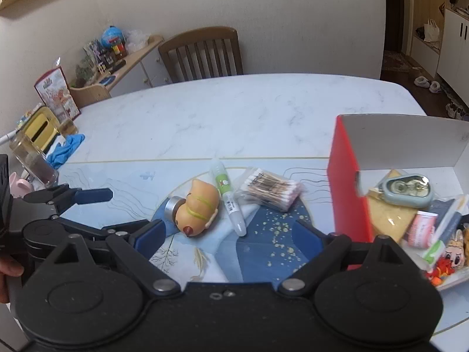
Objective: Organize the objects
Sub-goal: 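Withdraw both tools from the box toward the remaining items, then grasp the silver metal tin with the left tool while the right tool grasps the yellow pig toy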
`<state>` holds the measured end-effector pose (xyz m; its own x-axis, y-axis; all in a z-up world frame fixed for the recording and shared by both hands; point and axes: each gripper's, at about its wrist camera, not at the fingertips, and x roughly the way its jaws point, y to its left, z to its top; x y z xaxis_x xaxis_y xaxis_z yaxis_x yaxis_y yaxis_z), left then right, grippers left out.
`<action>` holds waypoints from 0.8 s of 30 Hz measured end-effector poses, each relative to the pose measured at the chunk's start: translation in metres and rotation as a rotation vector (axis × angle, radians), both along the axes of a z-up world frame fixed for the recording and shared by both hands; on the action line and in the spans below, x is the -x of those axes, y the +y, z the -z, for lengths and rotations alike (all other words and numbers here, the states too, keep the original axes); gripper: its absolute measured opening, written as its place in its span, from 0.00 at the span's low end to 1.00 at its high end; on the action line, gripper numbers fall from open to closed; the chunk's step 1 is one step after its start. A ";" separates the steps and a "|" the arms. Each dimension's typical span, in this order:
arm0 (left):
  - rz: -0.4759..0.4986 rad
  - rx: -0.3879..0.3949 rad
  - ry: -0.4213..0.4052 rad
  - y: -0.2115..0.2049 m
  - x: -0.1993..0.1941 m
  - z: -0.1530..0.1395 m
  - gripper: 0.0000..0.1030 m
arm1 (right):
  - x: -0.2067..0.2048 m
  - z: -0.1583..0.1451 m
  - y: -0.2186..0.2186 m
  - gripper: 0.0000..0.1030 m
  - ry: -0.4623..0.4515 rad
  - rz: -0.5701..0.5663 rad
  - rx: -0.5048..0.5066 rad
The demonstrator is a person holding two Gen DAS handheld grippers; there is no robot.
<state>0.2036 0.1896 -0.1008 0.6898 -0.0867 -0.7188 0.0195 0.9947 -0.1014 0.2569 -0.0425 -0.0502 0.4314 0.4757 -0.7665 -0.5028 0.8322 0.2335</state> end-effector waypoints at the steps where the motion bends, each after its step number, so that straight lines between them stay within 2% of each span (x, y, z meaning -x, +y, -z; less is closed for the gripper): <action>1: -0.005 -0.005 -0.001 0.003 -0.002 0.003 0.98 | -0.001 0.002 0.004 0.90 0.005 -0.001 0.005; 13: -0.015 -0.034 -0.001 0.018 -0.024 0.033 0.98 | -0.020 0.024 0.045 0.88 0.057 0.025 0.050; 24: -0.021 -0.021 -0.027 0.016 -0.030 0.040 0.98 | -0.037 0.038 0.066 0.84 0.116 0.074 0.045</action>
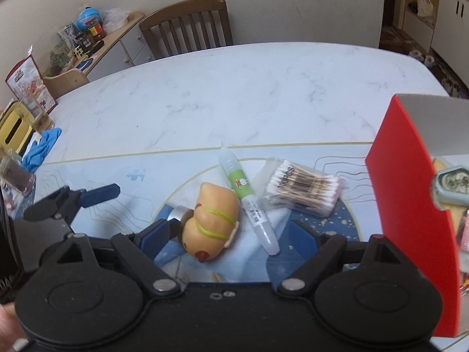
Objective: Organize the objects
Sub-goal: 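Grasp the silver metal tin with the left tool while the right tool grasps the yellow pig toy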
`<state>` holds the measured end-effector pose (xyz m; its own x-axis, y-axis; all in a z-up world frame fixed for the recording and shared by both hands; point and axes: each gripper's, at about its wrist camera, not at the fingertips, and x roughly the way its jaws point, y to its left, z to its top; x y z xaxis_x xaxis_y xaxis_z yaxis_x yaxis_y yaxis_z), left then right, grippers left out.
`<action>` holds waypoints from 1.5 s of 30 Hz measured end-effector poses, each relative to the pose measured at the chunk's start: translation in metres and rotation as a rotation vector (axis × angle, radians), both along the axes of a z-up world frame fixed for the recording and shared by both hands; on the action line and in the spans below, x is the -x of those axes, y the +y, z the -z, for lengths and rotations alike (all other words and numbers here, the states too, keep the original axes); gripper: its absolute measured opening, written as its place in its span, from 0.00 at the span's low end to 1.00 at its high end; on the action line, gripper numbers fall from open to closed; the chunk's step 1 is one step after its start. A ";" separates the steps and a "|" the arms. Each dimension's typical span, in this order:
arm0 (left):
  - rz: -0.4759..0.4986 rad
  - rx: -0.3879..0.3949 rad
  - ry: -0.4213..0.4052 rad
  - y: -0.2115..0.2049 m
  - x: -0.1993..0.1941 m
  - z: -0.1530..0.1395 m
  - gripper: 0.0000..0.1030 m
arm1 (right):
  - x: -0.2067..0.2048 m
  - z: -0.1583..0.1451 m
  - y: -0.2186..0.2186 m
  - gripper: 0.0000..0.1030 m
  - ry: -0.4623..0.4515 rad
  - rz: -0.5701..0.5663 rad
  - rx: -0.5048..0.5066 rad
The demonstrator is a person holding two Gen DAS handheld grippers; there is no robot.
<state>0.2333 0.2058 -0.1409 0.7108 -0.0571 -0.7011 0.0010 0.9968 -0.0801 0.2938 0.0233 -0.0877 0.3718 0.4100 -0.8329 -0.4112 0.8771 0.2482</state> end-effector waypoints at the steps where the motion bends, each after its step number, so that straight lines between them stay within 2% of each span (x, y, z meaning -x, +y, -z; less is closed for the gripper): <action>1: 0.001 0.000 -0.002 0.000 0.000 0.001 0.98 | -0.002 0.001 0.002 0.82 0.009 0.009 -0.002; 8: -0.009 0.020 -0.016 0.001 -0.004 0.004 0.98 | -0.016 0.015 0.014 0.80 0.075 0.049 -0.012; 13: -0.003 0.071 -0.021 0.006 -0.003 0.008 0.97 | -0.028 0.027 0.015 0.77 0.157 0.103 -0.039; 16: 0.004 0.104 -0.022 0.008 -0.002 0.009 0.90 | -0.033 0.034 0.014 0.75 0.206 0.132 -0.058; 19: 0.015 0.138 -0.027 0.009 -0.002 0.009 0.77 | -0.035 0.036 0.016 0.74 0.225 0.140 -0.069; 21: 0.026 0.167 -0.026 0.010 -0.002 0.008 0.63 | -0.036 0.036 0.017 0.73 0.231 0.148 -0.072; 25: 0.037 0.202 -0.018 0.009 -0.001 0.009 0.51 | -0.038 0.037 0.018 0.62 0.255 0.149 -0.087; 30: 0.063 0.240 -0.005 0.008 -0.002 0.008 0.35 | -0.038 0.036 0.017 0.55 0.251 0.151 -0.087; 32: 0.065 0.278 0.012 0.011 -0.004 0.010 0.31 | -0.040 0.035 0.015 0.46 0.245 0.160 -0.085; 34: 0.054 0.324 0.035 0.016 -0.007 0.012 0.31 | -0.040 0.035 0.012 0.41 0.245 0.164 -0.085; 37: 0.050 0.363 0.057 0.019 -0.009 0.013 0.24 | -0.038 0.035 0.010 0.39 0.240 0.156 -0.091; 39: 0.059 0.359 0.061 0.017 -0.009 0.011 0.15 | -0.035 0.033 0.009 0.38 0.231 0.151 -0.092; 41: 0.062 0.357 0.066 0.015 -0.010 0.010 0.11 | -0.032 0.031 0.008 0.37 0.219 0.145 -0.093; 45: 0.064 0.364 0.077 0.015 -0.008 0.009 0.10 | -0.028 0.027 0.003 0.36 0.200 0.136 -0.106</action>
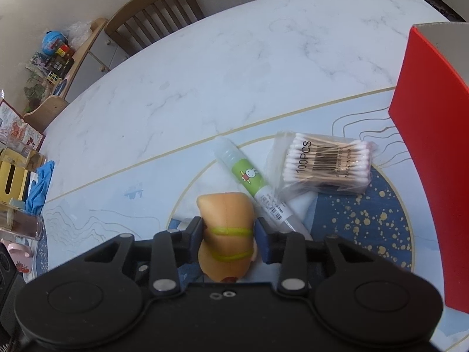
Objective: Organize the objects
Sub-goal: 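Grasp the silver metal tin with the left tool while the right tool grasps the yellow pig toy, then carry the metal tin and pig toy into the red shoebox with both tools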
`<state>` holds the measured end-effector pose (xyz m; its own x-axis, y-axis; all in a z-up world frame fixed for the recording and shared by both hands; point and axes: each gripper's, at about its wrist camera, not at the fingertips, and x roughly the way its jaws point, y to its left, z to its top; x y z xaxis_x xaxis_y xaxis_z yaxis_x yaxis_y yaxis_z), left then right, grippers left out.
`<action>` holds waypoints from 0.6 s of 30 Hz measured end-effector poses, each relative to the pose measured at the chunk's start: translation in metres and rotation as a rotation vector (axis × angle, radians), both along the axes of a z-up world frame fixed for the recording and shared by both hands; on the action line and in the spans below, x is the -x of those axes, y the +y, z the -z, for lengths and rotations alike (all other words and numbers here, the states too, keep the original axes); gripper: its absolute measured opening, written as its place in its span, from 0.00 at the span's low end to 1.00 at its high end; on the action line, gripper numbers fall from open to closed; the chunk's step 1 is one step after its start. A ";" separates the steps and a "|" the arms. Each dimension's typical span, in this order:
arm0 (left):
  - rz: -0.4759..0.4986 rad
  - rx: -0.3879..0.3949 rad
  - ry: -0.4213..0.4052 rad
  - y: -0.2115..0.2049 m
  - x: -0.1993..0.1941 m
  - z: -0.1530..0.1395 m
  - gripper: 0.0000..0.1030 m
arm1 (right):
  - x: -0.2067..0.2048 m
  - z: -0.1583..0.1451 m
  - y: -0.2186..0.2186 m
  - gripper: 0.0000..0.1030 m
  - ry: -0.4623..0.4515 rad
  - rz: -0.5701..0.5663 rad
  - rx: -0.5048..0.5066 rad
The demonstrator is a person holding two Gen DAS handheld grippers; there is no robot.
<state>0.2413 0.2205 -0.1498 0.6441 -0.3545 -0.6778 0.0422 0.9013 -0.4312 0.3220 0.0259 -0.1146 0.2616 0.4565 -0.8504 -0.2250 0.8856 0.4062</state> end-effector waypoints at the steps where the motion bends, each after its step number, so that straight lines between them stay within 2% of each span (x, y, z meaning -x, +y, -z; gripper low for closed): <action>1: 0.000 -0.005 0.001 0.000 0.001 0.000 0.10 | 0.002 -0.002 -0.002 0.35 -0.007 -0.003 -0.005; 11: -0.016 0.029 -0.005 -0.003 0.018 -0.010 0.10 | 0.027 -0.024 -0.020 0.35 -0.044 -0.040 -0.075; 18: -0.008 0.034 -0.033 -0.015 0.030 -0.030 0.10 | 0.043 -0.046 -0.043 0.35 -0.102 -0.044 -0.078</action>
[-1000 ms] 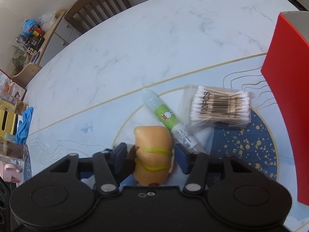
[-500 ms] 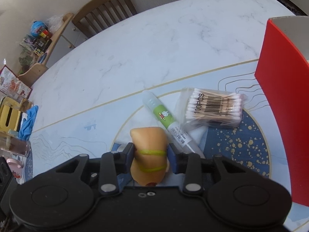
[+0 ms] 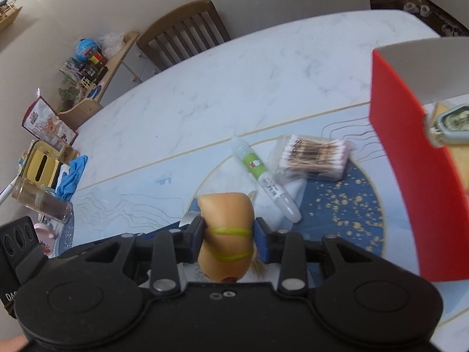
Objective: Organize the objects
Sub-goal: 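Carry the metal tin and pig toy into the red shoebox with both tools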
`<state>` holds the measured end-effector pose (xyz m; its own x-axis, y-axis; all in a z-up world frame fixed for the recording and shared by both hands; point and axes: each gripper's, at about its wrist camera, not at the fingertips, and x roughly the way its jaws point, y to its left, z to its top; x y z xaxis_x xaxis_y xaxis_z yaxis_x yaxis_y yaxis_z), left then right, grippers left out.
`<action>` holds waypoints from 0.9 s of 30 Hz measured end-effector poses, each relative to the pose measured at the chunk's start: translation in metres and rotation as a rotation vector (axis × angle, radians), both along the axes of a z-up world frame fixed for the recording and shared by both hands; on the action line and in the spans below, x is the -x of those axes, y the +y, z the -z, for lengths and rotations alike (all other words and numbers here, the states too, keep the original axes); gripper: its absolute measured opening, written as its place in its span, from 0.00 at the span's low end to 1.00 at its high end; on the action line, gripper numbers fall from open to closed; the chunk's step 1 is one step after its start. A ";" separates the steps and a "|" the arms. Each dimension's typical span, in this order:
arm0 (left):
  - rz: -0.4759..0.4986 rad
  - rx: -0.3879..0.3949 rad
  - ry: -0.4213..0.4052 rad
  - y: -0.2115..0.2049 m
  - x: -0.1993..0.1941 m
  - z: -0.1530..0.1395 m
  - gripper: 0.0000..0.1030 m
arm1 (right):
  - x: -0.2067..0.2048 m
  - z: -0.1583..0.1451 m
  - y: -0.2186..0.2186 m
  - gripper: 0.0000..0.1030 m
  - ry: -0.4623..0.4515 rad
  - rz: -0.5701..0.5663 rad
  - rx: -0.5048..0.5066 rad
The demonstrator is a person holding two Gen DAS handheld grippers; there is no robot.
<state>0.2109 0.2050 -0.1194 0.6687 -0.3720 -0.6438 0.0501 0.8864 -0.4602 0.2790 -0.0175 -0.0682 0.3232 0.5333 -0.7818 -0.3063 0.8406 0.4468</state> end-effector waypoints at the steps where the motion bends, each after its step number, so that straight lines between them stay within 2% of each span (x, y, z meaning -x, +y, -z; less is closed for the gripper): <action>1: 0.001 0.001 -0.006 -0.002 0.001 -0.003 0.10 | 0.002 -0.004 -0.004 0.35 -0.012 0.001 -0.002; 15: 0.047 -0.033 -0.075 -0.058 -0.002 -0.049 0.10 | 0.011 -0.050 -0.079 0.35 -0.130 0.037 -0.041; 27: 0.097 -0.042 -0.096 -0.132 -0.020 -0.074 0.10 | -0.007 -0.069 -0.169 0.35 -0.208 0.104 -0.079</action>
